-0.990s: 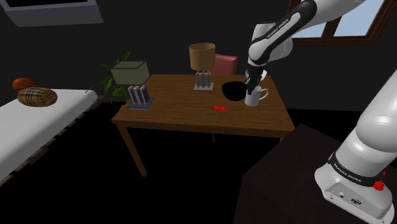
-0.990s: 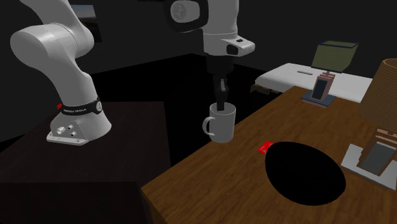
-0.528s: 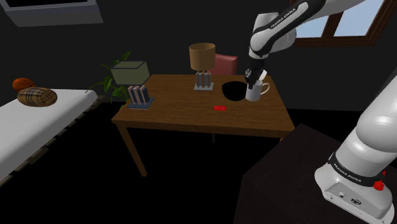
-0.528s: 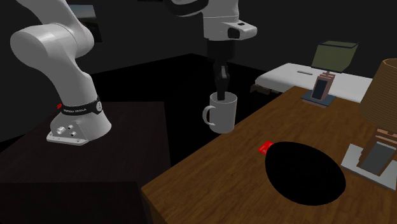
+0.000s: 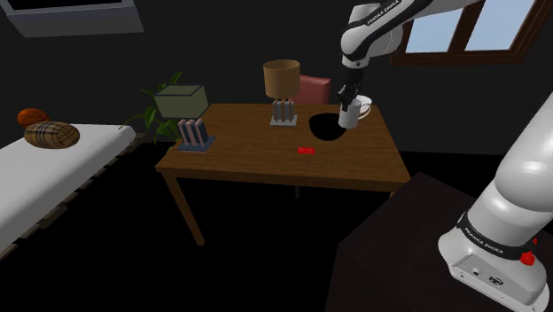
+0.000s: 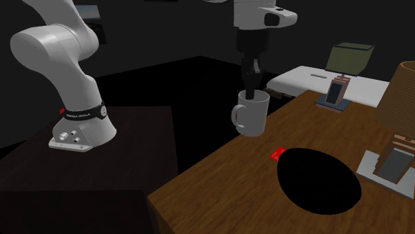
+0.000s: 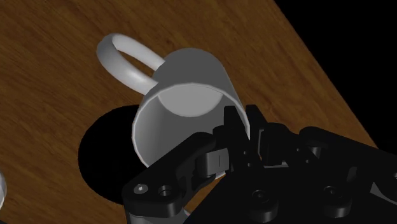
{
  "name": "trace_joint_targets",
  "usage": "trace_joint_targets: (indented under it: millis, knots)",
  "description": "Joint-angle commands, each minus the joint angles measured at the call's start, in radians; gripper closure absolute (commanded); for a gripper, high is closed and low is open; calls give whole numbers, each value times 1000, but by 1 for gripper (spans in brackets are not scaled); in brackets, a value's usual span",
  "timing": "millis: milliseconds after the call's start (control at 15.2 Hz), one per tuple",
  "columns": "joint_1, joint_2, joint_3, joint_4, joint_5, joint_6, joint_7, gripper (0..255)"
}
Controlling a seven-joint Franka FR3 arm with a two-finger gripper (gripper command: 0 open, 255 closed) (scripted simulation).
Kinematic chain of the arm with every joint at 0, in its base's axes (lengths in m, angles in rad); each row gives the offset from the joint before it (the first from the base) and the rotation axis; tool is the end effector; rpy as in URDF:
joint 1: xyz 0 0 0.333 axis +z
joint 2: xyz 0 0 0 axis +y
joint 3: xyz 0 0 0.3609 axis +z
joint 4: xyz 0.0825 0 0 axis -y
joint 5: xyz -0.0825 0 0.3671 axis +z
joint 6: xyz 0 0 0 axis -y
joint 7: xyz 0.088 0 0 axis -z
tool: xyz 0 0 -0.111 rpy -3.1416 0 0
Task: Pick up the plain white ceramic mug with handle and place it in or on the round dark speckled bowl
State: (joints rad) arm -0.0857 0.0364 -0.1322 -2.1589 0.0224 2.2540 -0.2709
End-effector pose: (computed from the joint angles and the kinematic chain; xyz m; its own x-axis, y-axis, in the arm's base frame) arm 0.5236 -0.1147 0.4375 0.9974 0.0396 0.0604 0.0395 -0.9992 0.0029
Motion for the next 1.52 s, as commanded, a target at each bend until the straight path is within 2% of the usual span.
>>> trace_joint_targets:
  millis: [0, 528, 726, 792, 1452]
  knots:
    - [-9, 60, -8, 85, 11, -27, -23, 255]
    - [-64, 340, -21, 531, 60, -196, -97, 255]
    - [-92, 466, -21, 743, 77, -285, -115, 255]
    - [-108, 539, -20, 870, 85, -338, -122, 255]
    - [-106, 569, -15, 782, 91, -221, -129, 255]
